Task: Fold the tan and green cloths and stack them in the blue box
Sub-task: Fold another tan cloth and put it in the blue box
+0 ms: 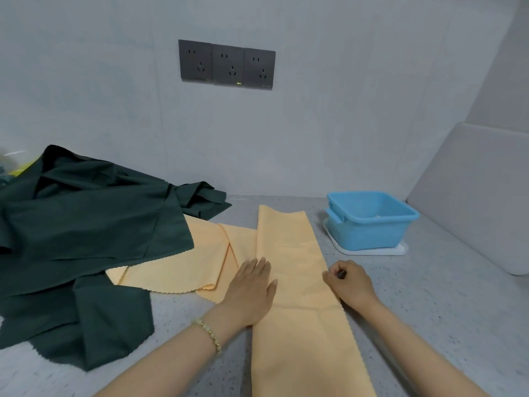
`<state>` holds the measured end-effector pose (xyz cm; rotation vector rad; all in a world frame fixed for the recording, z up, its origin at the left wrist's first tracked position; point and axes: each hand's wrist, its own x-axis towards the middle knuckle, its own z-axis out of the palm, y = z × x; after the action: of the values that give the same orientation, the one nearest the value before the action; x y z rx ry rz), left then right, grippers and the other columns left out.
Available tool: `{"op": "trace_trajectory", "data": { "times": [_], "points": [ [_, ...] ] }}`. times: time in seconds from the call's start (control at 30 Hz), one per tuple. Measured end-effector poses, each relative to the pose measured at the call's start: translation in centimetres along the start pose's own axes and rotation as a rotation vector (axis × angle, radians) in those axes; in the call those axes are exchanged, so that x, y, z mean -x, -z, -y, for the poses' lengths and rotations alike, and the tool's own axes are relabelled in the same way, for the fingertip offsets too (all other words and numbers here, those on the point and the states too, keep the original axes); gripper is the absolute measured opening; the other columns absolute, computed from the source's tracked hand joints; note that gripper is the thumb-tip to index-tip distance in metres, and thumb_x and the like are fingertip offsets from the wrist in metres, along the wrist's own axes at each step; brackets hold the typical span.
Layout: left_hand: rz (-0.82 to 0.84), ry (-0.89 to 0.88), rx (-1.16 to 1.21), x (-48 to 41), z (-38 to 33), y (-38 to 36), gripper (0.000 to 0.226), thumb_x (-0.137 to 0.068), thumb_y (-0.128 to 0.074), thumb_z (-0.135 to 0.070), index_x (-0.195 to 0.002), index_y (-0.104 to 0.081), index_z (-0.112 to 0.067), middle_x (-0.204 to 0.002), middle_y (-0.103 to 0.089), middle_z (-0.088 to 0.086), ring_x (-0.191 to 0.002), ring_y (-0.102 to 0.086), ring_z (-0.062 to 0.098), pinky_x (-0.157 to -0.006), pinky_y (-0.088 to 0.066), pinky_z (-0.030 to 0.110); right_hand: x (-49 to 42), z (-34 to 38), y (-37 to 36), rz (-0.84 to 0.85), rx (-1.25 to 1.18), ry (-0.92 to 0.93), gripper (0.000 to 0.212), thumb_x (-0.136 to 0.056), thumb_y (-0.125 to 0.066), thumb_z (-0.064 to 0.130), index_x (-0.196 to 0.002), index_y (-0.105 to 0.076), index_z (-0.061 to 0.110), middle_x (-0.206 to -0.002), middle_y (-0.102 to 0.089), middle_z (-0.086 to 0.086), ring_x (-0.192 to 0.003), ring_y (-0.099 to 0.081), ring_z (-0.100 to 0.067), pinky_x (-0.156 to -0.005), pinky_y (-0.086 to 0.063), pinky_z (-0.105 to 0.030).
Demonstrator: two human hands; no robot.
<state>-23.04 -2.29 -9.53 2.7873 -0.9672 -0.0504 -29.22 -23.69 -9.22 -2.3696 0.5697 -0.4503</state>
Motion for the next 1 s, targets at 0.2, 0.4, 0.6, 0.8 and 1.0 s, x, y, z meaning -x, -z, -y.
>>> {"op": "trace_trajectory", "data": {
  "times": [0.2,0.4,0.6,0.8,1.0],
  "points": [
    [0.049,-0.001,-0.159,0.1,-0.4,-1.1,0.064,-0.102,-0.01,-0.044,-0.151,0.002,-0.004,-0.16,0.003,0.011,-0.148,0.004,0.021,-0.119,0.011,0.034,0.6,-0.5,0.1,-0.039,0.098,0.073,0.022,-0.081,-0.069,0.03,-0.067,-0.053,0.025,-0.08,-0.06,0.006,-0.081,-0.053,-0.015,-0.08,-0.039,-0.031],
    [0.041,0.018,-0.165,-1.3,-1.2,-1.2,0.065,-0.102,-0.01,-0.044,-0.151,0.001,-0.003,-0.16,0.002,0.012,-0.148,0.002,0.022,-0.118,0.012,0.033,0.2,-1.0,0.1,-0.089,0.068,0.022,0.021,-0.083,-0.069,0.031,-0.068,-0.058,0.022,-0.072,-0.061,0.006,-0.07,-0.054,-0.013,-0.082,-0.04,-0.032],
    [0.014,0.028,-0.145,-2.5,-2.5,-0.8,0.061,-0.103,-0.013,-0.042,-0.152,-0.007,-0.006,-0.16,-0.003,0.01,-0.148,-0.002,0.022,-0.119,0.008,0.037,-0.8,-0.2,0.9,-0.057,0.009,-0.082,0.022,-0.084,-0.067,0.032,-0.07,-0.061,0.017,-0.07,-0.062,0.0,-0.068,-0.057,-0.016,-0.064,-0.044,-0.029],
    [0.017,-0.092,-0.059,-0.3,-1.5,-1.3,0.055,-0.104,-0.015,-0.039,-0.153,-0.01,-0.016,-0.161,-0.005,0.0,-0.147,-0.002,0.015,-0.118,0.009,0.037,0.4,-1.4,1.0,-0.031,-0.063,-0.056,0.017,-0.084,-0.069,0.026,-0.072,-0.061,0.018,-0.067,-0.058,0.003,-0.064,-0.053,-0.012,-0.06,-0.042,-0.026],
    [0.055,-0.151,-0.062,0.3,-1.5,-0.3,0.054,-0.104,-0.016,-0.038,-0.154,-0.007,-0.017,-0.161,-0.004,-0.001,-0.147,-0.001,0.012,-0.118,0.01,0.036,0.9,-1.4,1.1,-0.039,-0.092,0.009,0.009,-0.083,-0.068,0.017,-0.083,-0.06,0.014,-0.072,-0.056,0.004,-0.065,-0.05,-0.012,-0.061,-0.041,-0.024]
  ]
}}
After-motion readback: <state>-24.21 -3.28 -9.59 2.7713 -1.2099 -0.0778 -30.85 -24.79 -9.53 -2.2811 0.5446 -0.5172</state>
